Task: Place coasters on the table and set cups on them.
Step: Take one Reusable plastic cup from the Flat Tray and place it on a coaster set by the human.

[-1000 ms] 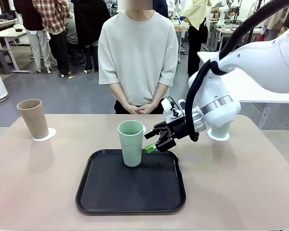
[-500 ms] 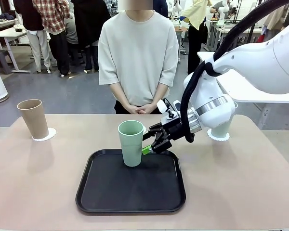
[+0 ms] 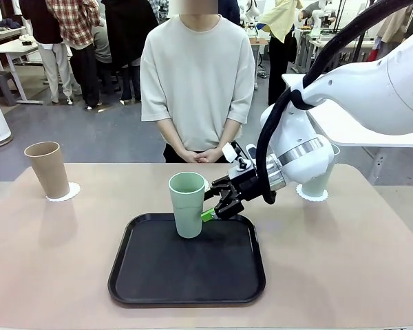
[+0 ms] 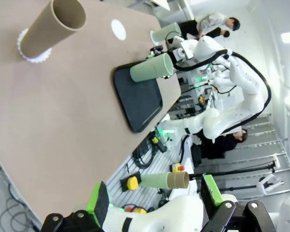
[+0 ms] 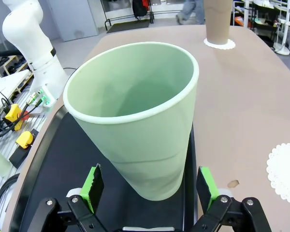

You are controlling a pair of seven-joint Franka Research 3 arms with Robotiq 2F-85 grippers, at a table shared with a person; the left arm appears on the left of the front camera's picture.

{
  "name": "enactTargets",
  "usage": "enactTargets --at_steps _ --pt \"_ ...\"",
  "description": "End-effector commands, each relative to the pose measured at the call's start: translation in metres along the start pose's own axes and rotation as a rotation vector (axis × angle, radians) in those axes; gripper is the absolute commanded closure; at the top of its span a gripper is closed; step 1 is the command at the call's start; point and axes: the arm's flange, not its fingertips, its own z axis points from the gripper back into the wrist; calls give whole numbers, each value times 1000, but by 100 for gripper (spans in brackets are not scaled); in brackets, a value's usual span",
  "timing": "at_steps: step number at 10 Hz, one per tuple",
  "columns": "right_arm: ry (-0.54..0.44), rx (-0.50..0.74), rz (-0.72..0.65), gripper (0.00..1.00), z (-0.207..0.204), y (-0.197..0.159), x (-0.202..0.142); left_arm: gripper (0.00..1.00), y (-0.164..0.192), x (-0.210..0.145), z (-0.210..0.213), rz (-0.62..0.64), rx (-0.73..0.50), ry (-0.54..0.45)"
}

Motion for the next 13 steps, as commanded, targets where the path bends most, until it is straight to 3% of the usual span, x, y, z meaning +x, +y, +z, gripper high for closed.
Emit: enactTargets --at_steps 1,9,13 --pt "14 9 -1 0 -8 -9 5 0 -2 -2 2 0 -5 -2" --pt "0 53 0 0 -34 -19 12 0 -2 -2 2 0 -5 -2" --pt "-71 49 -29 0 -49 -23 -5 0 -2 -2 2 0 -5 -2"
